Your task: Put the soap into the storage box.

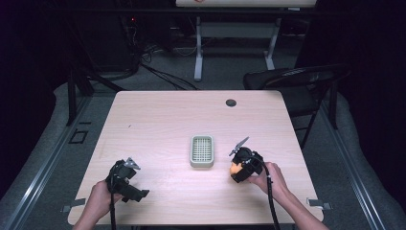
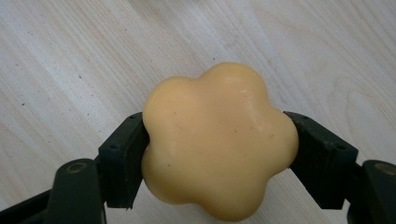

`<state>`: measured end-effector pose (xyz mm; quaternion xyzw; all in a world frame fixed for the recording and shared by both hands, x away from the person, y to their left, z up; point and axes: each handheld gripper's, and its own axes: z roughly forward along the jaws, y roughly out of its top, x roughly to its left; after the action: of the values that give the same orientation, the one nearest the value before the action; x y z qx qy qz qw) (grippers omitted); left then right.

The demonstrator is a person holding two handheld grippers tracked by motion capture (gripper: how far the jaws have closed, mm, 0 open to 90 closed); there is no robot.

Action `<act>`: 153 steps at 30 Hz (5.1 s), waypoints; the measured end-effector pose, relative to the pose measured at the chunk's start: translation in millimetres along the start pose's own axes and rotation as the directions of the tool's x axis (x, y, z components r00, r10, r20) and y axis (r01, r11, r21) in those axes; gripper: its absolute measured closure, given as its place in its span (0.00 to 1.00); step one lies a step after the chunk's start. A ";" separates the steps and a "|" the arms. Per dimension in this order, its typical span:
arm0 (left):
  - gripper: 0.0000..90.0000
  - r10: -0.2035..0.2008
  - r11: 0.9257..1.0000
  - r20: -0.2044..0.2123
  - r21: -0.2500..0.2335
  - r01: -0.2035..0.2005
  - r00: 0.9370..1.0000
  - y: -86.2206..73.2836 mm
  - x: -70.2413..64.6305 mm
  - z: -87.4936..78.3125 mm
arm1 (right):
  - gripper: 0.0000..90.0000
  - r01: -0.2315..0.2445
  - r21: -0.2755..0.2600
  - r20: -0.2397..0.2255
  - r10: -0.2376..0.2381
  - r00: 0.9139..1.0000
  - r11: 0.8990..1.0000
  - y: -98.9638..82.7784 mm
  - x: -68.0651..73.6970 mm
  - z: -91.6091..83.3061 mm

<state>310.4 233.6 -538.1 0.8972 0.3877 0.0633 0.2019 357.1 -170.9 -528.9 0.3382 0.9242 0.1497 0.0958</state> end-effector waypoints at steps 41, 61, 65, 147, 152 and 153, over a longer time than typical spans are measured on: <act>0.00 0.002 1.000 -0.003 0.005 -0.002 1.000 -0.1 -0.5 0.0 | 0.29 0.032 -0.037 0.004 -0.032 0.999 0.999 35.9 -1.3 -11.5; 0.00 -0.002 1.000 -0.003 0.003 0.002 1.000 -0.1 -0.1 0.1 | 0.29 0.046 -0.061 0.001 -0.046 0.999 0.997 57.7 -0.1 -12.8; 0.00 -0.002 1.000 -0.002 0.003 0.002 1.000 -0.1 -0.1 0.1 | 0.29 0.057 -0.062 0.002 -0.057 0.998 0.996 62.9 1.3 -13.5; 0.00 0.005 1.000 0.005 0.012 -0.005 1.000 1.4 -0.1 2.4 | 0.29 0.054 -0.067 -0.049 -0.057 0.997 0.996 132.0 9.6 37.8; 0.00 0.003 1.000 0.005 0.010 -0.003 1.000 1.3 0.0 2.4 | 0.29 0.057 -0.064 -0.046 -0.060 0.997 0.996 134.2 10.6 42.5; 0.00 0.004 1.000 0.006 0.011 -0.004 1.000 1.3 0.0 2.4 | 0.29 0.053 -0.067 -0.049 -0.056 0.997 0.996 134.5 10.9 43.4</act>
<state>312.0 232.0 -539.7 0.8992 0.3858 0.0591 0.1980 441.2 -56.8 -524.5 0.3055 0.9298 0.1856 0.0874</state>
